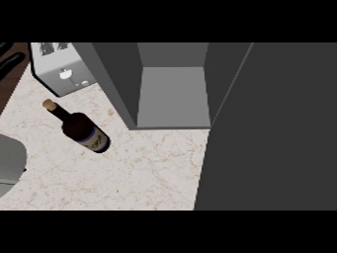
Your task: Pick up the wine, place it into the cabinet and close the cabinet
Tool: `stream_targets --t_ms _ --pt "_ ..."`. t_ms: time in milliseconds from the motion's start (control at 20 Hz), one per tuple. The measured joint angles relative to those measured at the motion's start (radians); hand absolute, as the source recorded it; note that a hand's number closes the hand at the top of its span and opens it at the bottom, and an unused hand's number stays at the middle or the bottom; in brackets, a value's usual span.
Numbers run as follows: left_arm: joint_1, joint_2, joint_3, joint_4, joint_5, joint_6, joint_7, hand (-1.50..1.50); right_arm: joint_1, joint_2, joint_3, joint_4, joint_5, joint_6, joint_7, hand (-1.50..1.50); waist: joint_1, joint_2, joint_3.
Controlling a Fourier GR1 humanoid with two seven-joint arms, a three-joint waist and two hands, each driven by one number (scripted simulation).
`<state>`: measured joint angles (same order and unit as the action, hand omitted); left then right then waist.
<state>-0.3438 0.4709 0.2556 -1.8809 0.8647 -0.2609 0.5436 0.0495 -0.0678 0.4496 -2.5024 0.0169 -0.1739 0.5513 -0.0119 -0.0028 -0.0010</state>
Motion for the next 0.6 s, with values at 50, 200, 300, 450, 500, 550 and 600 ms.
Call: stream_targets --t_ms 50,200,300,450,500,550,600 --pt "0.004 -0.004 -0.001 0.014 -0.011 -0.015 -0.012 -1.5 -0.009 -0.001 0.007 -0.001 0.002 -0.01 0.01 -1.5 -0.001 0.0 0.0" --pt "0.014 -0.021 -0.013 0.048 -0.049 -0.034 -0.038 -1.5 -0.031 -0.016 0.001 -0.004 0.006 -0.021 0.027 -1.5 -0.002 0.0 0.0" --pt "0.018 -0.029 -0.015 0.061 -0.067 -0.044 -0.053 -1.5 -0.04 -0.018 0.022 -0.005 0.011 -0.041 0.038 -1.5 -0.002 -0.001 0.0" --pt "0.029 -0.059 -0.04 0.098 -0.119 -0.066 -0.094 -1.5 -0.03 -0.036 0.029 -0.007 0.015 -0.052 0.03 -1.5 -0.005 0.0 0.0" --pt "0.029 -0.062 -0.039 0.119 -0.128 -0.083 -0.111 -1.5 -0.03 -0.041 0.03 -0.006 0.016 -0.053 0.025 -1.5 -0.005 0.0 0.0" --pt "0.026 -0.066 -0.04 0.139 -0.141 -0.091 -0.124 -1.5 -0.037 -0.048 0.024 -0.007 0.017 -0.055 0.033 -1.5 -0.006 0.0 0.0" --pt "0.034 -0.064 -0.034 0.159 -0.147 -0.113 -0.141 -1.5 -0.042 -0.051 0.023 -0.007 0.018 -0.061 0.033 -1.5 -0.005 0.0 0.0"
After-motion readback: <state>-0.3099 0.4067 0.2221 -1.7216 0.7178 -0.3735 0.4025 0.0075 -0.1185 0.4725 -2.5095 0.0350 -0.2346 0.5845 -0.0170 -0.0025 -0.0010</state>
